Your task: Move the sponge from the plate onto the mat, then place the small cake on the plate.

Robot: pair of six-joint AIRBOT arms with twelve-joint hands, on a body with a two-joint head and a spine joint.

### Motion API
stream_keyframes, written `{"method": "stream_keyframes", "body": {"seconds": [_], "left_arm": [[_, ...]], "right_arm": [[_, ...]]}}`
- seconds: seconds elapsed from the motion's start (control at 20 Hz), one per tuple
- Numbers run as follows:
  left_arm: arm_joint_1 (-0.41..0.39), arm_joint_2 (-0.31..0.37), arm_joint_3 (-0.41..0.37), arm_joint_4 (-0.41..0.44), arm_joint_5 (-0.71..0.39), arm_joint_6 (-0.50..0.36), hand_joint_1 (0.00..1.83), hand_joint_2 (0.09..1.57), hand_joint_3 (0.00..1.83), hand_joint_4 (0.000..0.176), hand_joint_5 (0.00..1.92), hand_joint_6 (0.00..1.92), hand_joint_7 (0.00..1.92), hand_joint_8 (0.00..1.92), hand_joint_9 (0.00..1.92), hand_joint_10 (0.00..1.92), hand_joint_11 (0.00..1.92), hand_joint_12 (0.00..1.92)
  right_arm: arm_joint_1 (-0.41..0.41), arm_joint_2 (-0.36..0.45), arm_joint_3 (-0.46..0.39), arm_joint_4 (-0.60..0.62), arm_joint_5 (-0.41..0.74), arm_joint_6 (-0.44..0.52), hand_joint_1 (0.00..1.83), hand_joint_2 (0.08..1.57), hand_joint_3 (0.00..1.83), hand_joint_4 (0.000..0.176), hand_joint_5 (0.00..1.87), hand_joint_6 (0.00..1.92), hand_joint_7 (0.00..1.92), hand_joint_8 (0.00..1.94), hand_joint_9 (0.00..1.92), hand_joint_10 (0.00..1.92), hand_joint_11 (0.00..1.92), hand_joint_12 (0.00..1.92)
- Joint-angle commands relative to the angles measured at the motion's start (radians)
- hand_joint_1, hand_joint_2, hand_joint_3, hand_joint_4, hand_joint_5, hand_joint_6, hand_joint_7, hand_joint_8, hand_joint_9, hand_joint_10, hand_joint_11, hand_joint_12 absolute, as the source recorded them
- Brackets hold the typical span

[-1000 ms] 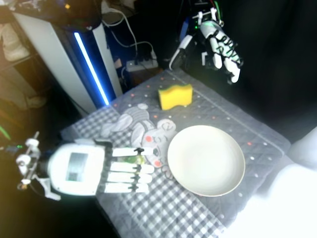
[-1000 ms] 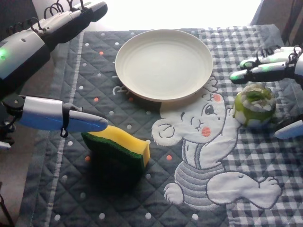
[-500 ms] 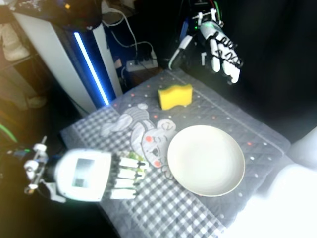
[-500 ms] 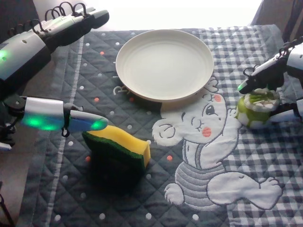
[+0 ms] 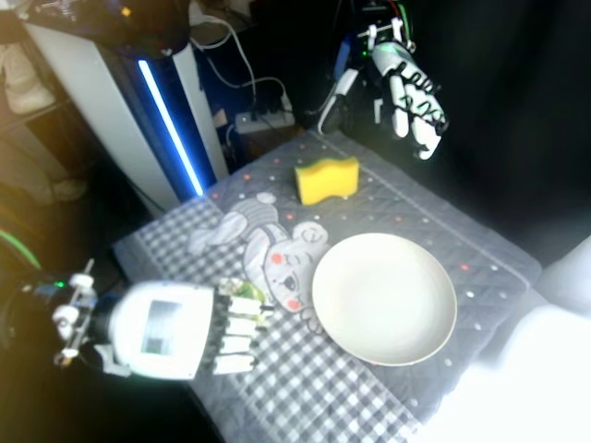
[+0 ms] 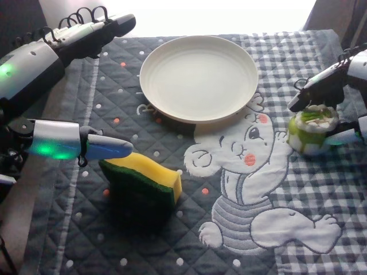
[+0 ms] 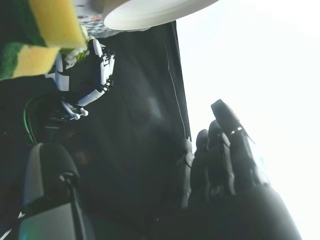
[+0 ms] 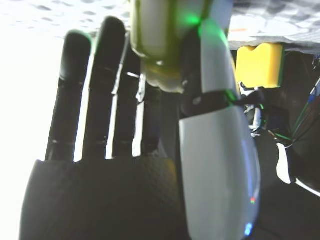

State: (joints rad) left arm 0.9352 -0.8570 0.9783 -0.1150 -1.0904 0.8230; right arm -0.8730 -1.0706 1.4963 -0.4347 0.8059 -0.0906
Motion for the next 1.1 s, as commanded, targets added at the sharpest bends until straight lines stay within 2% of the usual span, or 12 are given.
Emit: {"method": "stream_keyframes", "body": {"seconds": [0.0, 0.05, 0.2, 0.35, 0.4, 0.6, 0.7, 0.75, 0.8, 0.85, 0.95, 1.05], "left_arm": [[-0.007, -0.008, 0.004, -0.007, -0.115, -0.002, 0.87, 0.78, 0.0, 0.072, 0.14, 0.0, 0.1, 0.0, 0.13, 0.0, 0.0, 0.95], [-0.003, -0.008, 0.002, -0.01, -0.123, -0.003, 0.87, 0.78, 0.0, 0.071, 0.15, 0.01, 0.1, 0.0, 0.12, 0.0, 0.0, 0.96], [0.034, -0.003, -0.003, -0.03, -0.158, -0.025, 0.91, 0.77, 0.0, 0.06, 0.15, 0.0, 0.1, 0.0, 0.1, 0.0, 0.0, 0.9], [0.033, -0.007, -0.001, -0.031, -0.157, -0.025, 0.94, 0.76, 0.0, 0.051, 0.17, 0.0, 0.11, 0.0, 0.12, 0.01, 0.0, 0.92], [0.033, -0.008, -0.001, -0.033, -0.162, -0.025, 0.91, 0.77, 0.0, 0.05, 0.19, 0.01, 0.13, 0.0, 0.14, 0.01, 0.0, 1.02], [0.033, -0.016, 0.001, -0.036, -0.167, -0.025, 0.91, 0.76, 0.0, 0.043, 0.18, 0.0, 0.11, 0.0, 0.12, 0.0, 0.0, 1.05], [0.028, -0.022, 0.005, -0.035, -0.167, -0.025, 0.91, 0.76, 0.0, 0.038, 0.2, 0.0, 0.11, 0.0, 0.11, 0.0, 0.0, 1.04], [0.024, -0.026, 0.008, -0.033, -0.166, -0.025, 0.9, 0.77, 0.0, 0.044, 0.2, 0.0, 0.11, 0.0, 0.11, 0.0, 0.0, 1.01], [0.018, -0.031, 0.012, -0.031, -0.165, -0.025, 0.91, 0.77, 0.0, 0.049, 0.2, 0.0, 0.11, 0.0, 0.11, 0.0, 0.0, 0.98], [0.015, -0.034, 0.014, -0.029, -0.164, -0.025, 0.92, 0.77, 0.0, 0.04, 0.2, 0.0, 0.11, 0.0, 0.11, 0.0, 0.0, 0.97], [0.007, -0.041, 0.021, -0.023, -0.16, -0.028, 0.92, 0.77, 0.0, 0.035, 0.2, 0.0, 0.13, 0.0, 0.12, 0.0, 0.0, 0.99], [0.001, -0.046, 0.027, -0.019, -0.157, -0.032, 0.92, 0.77, 0.0, 0.043, 0.2, 0.0, 0.13, 0.0, 0.12, 0.0, 0.0, 0.98]], "right_arm": [[0.056, 0.002, 0.011, 0.045, 0.106, 0.016, 1.24, 1.07, 0.0, 0.021, 1.06, 0.94, 1.08, 0.82, 0.89, 0.95, 0.61, 1.41], [0.113, 0.003, 0.013, -0.002, 0.093, 0.016, 1.35, 1.09, 0.0, 0.0, 1.01, 1.05, 1.06, 0.82, 0.91, 1.05, 0.68, 1.35], [0.251, -0.02, 0.026, -0.087, 0.082, 0.015, 1.37, 1.1, 0.0, 0.0, 0.95, 1.17, 1.04, 0.79, 0.92, 1.09, 0.73, 1.23], [0.311, -0.072, 0.08, -0.088, 0.077, 0.015, 1.26, 1.04, 0.0, 0.0, 1.14, 0.88, 1.13, 0.63, 0.91, 0.77, 0.59, 1.3], [0.336, -0.11, 0.113, -0.075, 0.07, 0.015, 1.26, 1.04, 0.0, 0.0, 1.1, 0.89, 1.19, 0.57, 1.01, 0.72, 0.77, 1.18], [0.373, -0.263, 0.229, -0.002, 0.035, 0.015, 1.26, 1.03, 0.0, 0.037, 1.16, 0.73, 1.17, 0.69, 1.01, 0.75, 0.63, 1.41], [0.376, -0.327, 0.285, 0.014, -0.017, 0.015, 1.26, 1.03, 0.0, 0.007, 1.16, 0.64, 1.19, 0.75, 1.02, 1.03, 0.78, 1.58], [0.377, -0.359, 0.311, 0.014, -0.054, 0.015, 1.26, 1.03, 0.0, 0.0, 1.1, 0.85, 1.28, 0.48, 1.03, 0.83, 0.78, 1.49], [0.377, -0.388, 0.336, 0.013, -0.091, 0.015, 1.27, 1.03, 0.0, 0.0, 1.08, 0.96, 1.3, 0.35, 0.97, 0.61, 0.48, 1.43], [0.377, -0.403, 0.347, 0.011, -0.108, 0.015, 1.26, 1.03, 0.0, 0.0, 1.11, 0.91, 1.26, 0.41, 0.95, 0.57, 0.41, 1.46], [0.377, -0.438, 0.374, -0.014, -0.158, 0.015, 1.26, 1.02, 0.0, 0.035, 1.17, 0.7, 1.24, 0.58, 1.03, 0.75, 0.57, 1.4], [0.377, -0.452, 0.378, -0.05, -0.183, 0.015, 1.26, 1.03, 0.0, 0.0, 1.09, 0.78, 1.23, 0.66, 1.03, 0.94, 0.69, 1.44]]}}
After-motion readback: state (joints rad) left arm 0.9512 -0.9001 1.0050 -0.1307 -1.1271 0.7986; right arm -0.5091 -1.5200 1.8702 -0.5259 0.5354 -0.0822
